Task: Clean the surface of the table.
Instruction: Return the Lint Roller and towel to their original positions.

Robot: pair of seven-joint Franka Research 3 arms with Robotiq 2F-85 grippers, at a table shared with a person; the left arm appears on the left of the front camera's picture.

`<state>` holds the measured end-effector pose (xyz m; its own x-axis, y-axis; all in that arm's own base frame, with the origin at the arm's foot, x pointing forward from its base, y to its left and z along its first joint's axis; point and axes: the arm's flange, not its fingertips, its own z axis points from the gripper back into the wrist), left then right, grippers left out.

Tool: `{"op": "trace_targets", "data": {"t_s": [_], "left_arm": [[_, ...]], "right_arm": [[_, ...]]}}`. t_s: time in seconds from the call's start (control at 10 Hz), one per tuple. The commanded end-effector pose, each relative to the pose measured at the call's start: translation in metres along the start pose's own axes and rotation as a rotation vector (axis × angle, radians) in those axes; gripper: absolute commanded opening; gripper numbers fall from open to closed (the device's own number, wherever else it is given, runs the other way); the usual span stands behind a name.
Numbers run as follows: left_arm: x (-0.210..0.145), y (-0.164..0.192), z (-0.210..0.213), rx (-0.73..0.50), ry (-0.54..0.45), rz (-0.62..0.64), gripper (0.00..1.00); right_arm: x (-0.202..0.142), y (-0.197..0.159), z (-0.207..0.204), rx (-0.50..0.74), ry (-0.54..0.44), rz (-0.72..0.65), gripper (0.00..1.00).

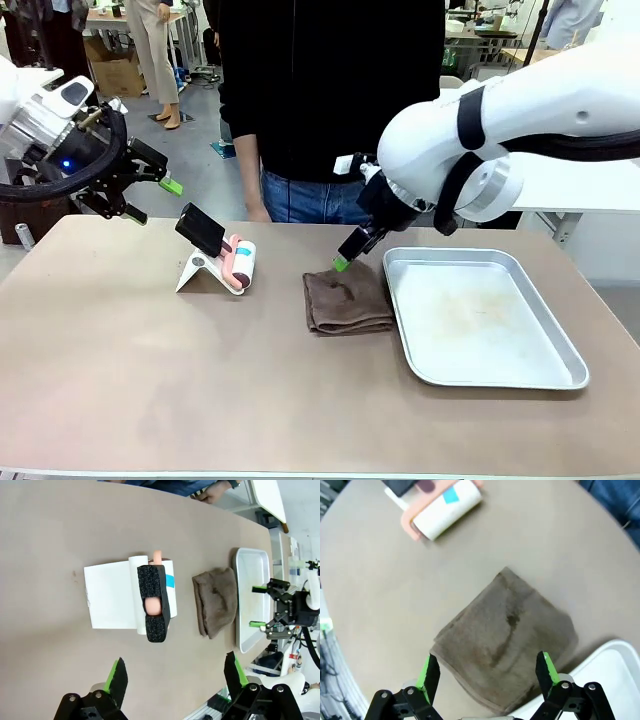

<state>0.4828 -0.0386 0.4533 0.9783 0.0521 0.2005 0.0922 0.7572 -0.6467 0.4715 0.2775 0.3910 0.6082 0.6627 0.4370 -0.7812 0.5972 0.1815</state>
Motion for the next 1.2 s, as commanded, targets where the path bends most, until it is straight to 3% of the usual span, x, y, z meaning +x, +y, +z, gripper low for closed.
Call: {"op": "trace_targets", "data": {"t_s": [0.0, 0.3, 0.5, 0.8, 1.1], "left_arm": [[-0.01, -0.002, 0.003, -0.032, -0.012, -0.021, 1.0], [-0.033, 0.001, 0.032, -0.089, 0.011, -0.027, 1.0], [-0.07, 0.009, 0.069, -0.166, 0.084, -0.037, 1.0], [-0.132, 0.024, 0.113, -0.256, 0.208, -0.104, 1.0], [-0.156, 0.056, 0.136, -0.345, 0.18, -0.173, 1.0]], "right_arm": [[-0.011, 0.013, 0.02, -0.085, -0.017, -0.011, 1.0], [-0.045, 0.005, 0.077, 0.007, -0.151, -0.199, 1.0], [-0.102, -0.006, 0.128, 0.142, -0.274, -0.397, 1.0], [-0.19, -0.012, 0.177, 0.266, -0.403, -0.587, 1.0], [-0.263, -0.038, 0.22, 0.401, -0.495, -0.789, 1.0]]}}
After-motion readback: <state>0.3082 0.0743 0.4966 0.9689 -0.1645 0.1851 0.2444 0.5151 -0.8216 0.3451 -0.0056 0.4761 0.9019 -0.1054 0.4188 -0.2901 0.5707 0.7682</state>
